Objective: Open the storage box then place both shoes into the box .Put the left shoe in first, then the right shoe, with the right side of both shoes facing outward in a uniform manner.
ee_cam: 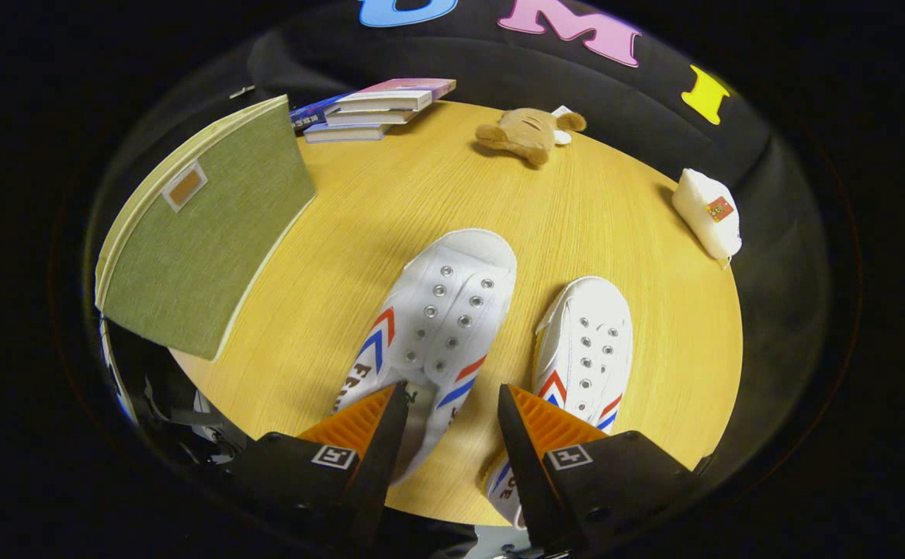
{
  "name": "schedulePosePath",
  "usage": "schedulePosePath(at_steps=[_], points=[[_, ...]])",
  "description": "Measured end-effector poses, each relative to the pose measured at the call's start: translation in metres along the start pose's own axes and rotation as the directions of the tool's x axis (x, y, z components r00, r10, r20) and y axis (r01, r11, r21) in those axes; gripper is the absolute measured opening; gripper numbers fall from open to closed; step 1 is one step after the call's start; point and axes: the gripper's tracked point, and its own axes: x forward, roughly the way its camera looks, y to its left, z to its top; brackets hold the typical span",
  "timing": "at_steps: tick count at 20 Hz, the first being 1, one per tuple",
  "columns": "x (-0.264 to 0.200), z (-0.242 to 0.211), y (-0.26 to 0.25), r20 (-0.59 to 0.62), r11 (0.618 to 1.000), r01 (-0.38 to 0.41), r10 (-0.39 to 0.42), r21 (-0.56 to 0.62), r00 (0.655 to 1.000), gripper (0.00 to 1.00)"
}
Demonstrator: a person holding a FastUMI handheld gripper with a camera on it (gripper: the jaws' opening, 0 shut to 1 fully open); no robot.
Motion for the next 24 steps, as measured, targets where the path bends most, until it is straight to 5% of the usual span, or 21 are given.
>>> schedulePosePath(at_steps=[5,9,11,12,24], points=[[0.01,0.002,0.008,0.031,0.999,-0.04,0.04,-0.012,0.999,0.7],[0.014,0.0,0.008,0.005,0.997,-0.064,0.063,0.046,0.998,0.37],[0.007,0.001,0.006,0.006,0.985,-0.092,0.092,0.149,0.996,0.08],[0.011,-0.002,0.005,-0.001,0.977,-0.109,0.111,0.181,0.994,0.05],[-0.055,0.047,0.014,0.128,0.918,-0.222,0.189,0.328,0.974,0.05]])
